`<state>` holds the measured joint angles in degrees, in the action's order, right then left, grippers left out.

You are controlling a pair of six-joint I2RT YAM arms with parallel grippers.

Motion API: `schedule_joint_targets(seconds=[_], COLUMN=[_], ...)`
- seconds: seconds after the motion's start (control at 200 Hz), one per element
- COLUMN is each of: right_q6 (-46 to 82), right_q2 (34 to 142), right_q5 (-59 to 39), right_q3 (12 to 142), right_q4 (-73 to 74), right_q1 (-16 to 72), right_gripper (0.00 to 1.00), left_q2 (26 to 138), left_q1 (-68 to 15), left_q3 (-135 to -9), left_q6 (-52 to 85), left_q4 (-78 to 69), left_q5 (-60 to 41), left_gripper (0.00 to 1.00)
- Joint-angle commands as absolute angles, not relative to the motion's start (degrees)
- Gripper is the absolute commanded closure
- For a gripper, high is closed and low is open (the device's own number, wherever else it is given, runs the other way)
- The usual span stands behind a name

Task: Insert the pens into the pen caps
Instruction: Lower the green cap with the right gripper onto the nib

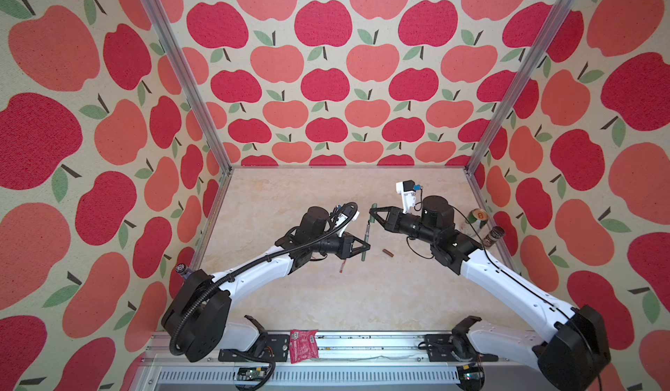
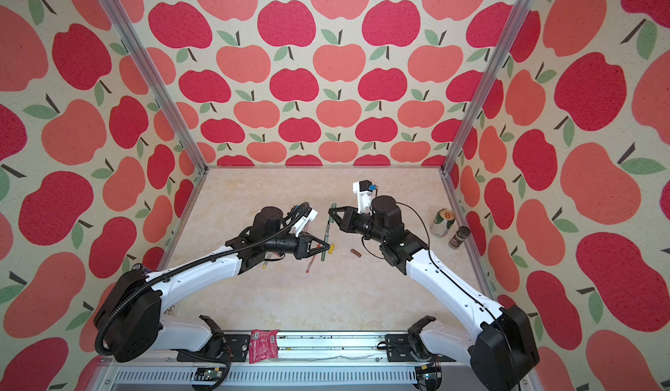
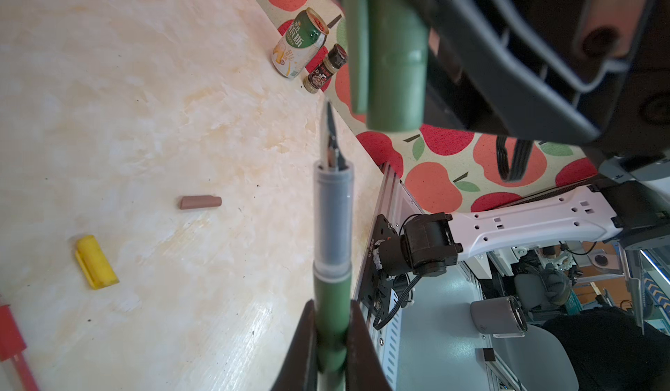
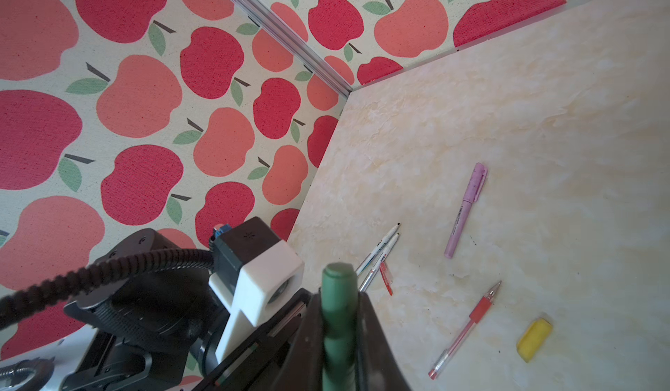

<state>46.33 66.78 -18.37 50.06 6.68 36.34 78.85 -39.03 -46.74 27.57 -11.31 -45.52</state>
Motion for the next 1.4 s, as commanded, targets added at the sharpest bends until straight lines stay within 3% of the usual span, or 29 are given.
schedule_joint_targets(seconds=[0.0,0.7,1.396], right_q6=[45.33,45.44,46.93], right_q2=[68.22,69.74,68.82], right_q5=[-17.65,-18.01,-18.92], right_q3=[51.48,54.8,50.16], right_q4=[8.47,9.16,9.05], right_q1=[35.69,34.72,35.86], right_gripper=[1.0,1.0,1.0], left_q2=[78.76,79.65,80.2], left_q1=[-39.11,-39.03,-38.95], left_q3=[-46.41,-45.09,-46.23], left_q6=[27.91,28.34,28.2], left_q4=[-13.78,-15.04,-14.65], left_q5=[-46.23,-46.32,-46.3], left_gripper=[0.94,0.94,0.94])
